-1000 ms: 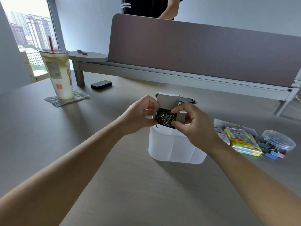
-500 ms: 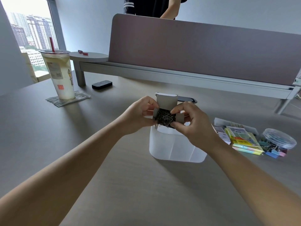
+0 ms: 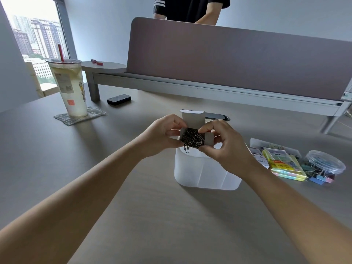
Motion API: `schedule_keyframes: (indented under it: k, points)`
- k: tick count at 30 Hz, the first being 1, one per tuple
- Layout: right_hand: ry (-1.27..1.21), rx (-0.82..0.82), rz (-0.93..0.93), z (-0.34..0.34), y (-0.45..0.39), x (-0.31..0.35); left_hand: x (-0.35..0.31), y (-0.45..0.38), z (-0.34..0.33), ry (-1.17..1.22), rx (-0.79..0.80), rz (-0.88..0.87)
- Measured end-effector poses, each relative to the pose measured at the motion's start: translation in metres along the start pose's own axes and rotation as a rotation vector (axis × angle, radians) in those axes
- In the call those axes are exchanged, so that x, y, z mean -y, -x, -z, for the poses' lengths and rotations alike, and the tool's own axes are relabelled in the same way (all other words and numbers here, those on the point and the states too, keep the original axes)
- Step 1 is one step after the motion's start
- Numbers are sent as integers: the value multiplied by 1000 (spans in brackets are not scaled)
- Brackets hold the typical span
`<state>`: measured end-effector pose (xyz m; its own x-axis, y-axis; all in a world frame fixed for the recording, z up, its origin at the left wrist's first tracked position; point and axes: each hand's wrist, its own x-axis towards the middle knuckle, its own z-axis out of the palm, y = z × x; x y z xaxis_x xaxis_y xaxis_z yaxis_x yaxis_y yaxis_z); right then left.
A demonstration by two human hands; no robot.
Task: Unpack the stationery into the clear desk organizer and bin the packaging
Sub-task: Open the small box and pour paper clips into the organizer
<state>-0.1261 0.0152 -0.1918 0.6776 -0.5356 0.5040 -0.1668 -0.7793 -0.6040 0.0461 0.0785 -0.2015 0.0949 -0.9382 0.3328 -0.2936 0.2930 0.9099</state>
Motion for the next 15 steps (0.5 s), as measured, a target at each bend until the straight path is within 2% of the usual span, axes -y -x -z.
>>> schedule_keyframes:
  k: [15]
  points:
    - [15,19,17,4,3,-4,-4,2,-5,-2,-23,-22]
